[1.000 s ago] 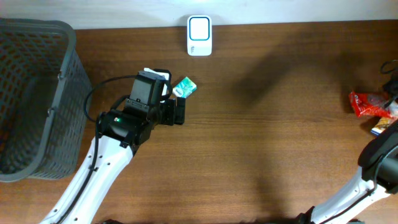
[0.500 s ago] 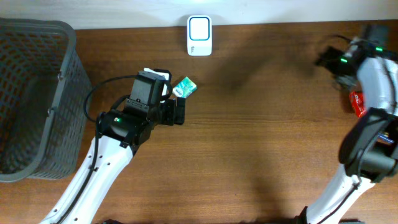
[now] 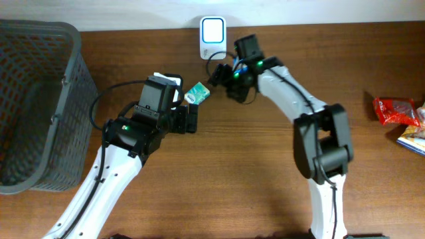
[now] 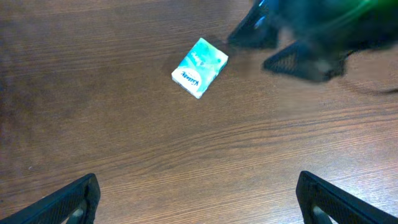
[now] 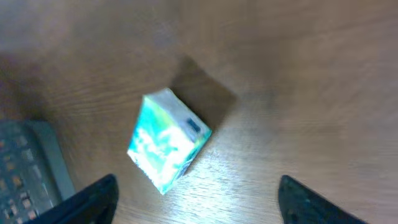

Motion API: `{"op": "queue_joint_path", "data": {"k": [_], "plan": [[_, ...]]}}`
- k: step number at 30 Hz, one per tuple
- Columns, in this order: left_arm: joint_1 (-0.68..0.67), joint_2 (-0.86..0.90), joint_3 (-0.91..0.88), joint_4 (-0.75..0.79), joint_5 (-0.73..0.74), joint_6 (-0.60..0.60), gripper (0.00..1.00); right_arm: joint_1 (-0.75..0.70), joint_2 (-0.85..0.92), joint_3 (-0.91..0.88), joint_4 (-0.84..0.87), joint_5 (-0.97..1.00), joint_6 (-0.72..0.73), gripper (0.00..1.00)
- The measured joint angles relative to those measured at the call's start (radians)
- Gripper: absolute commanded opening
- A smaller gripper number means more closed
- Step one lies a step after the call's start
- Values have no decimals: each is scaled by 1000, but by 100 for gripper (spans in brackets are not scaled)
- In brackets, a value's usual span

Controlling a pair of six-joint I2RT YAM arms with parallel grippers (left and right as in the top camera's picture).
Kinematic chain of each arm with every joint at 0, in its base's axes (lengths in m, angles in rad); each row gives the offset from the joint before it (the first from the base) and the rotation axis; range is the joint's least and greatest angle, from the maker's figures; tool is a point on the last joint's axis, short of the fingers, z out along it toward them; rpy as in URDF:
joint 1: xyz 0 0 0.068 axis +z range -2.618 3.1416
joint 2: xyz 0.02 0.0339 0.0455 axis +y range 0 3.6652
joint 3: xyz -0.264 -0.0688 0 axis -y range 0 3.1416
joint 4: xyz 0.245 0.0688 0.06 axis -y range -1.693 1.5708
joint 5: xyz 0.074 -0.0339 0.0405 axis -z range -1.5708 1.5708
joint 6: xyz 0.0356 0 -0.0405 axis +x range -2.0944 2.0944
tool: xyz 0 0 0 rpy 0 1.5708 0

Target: Scan the item barcode

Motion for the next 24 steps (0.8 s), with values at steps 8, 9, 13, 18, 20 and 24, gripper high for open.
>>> {"op": "queue_joint_path", "data": {"k": [8, 9, 13, 18, 20, 24], "plan": [[0, 0, 0, 0, 0, 0, 99, 82, 27, 0, 46, 35, 137, 66], [0, 0, 0, 0, 0, 0, 99, 83, 27, 0, 46, 46, 142, 66], [0, 0, 0, 0, 0, 0, 99, 87, 63, 0, 119, 59, 151, 63], [0, 0, 0, 0, 0, 0, 99, 111, 83, 0, 132, 62, 159, 20], [0, 0, 0, 0, 0, 0, 99, 114, 90, 0, 119, 64, 165, 9], [0, 0, 0, 0, 0, 0, 99, 103, 91, 5, 92, 46, 140, 4]]}}
